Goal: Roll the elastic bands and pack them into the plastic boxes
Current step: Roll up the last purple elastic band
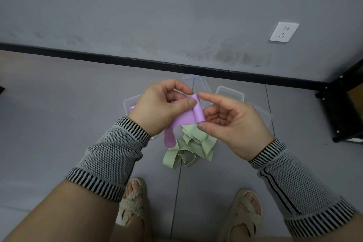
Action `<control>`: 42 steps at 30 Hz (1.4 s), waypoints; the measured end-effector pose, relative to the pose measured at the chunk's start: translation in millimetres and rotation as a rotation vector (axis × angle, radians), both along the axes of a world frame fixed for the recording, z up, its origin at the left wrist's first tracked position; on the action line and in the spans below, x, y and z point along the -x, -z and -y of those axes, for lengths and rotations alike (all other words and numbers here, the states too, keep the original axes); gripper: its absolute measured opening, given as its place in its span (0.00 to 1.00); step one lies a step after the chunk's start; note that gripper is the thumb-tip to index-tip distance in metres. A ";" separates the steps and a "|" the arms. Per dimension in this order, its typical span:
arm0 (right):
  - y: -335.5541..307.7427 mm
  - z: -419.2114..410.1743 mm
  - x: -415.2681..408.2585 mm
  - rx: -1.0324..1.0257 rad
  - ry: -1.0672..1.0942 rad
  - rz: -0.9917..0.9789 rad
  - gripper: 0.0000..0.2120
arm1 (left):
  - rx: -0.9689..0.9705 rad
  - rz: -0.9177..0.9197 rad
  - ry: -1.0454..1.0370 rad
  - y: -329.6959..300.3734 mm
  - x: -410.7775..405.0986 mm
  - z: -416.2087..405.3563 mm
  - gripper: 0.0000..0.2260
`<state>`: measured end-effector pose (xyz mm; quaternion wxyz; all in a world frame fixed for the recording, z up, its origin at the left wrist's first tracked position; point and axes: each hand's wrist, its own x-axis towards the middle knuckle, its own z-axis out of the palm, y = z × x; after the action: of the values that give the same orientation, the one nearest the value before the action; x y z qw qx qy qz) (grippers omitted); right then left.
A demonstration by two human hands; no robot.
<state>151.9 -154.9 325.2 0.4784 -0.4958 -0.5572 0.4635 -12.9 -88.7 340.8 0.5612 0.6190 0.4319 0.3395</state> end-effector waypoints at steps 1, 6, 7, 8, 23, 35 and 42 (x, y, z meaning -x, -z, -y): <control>-1.4 0.6 0.4 0.003 0.001 -0.023 0.27 | -0.001 0.004 -0.005 0.3 0.7 -0.3 0.05; -2.1 1.9 3.0 -0.015 0.006 -0.032 0.22 | 0.001 0.021 -0.044 -0.1 0.9 -1.0 0.03; -1.6 1.6 4.1 -0.019 0.009 -0.026 0.22 | 0.005 0.026 -0.057 -0.6 0.8 -1.2 0.03; -1.0 1.4 4.8 -0.026 0.015 -0.021 0.22 | 0.010 0.032 -0.068 -0.9 0.9 -1.5 0.03; 7.9 0.9 14.5 -0.330 0.224 0.235 0.11 | 0.000 0.040 -0.058 -3.9 2.7 -1.7 0.03; 5.2 -4.6 6.9 0.033 -0.023 0.081 0.34 | -0.003 -0.018 0.001 -0.1 2.9 -1.7 0.05; 7.2 -8.0 6.2 0.030 -0.019 0.163 0.29 | -0.075 -0.130 0.020 3.2 -0.5 -1.1 0.05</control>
<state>145.7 -146.9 318.0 0.4195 -0.5338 -0.5918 0.4345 -12.4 -87.6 337.7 0.5118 0.6648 0.4479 0.3091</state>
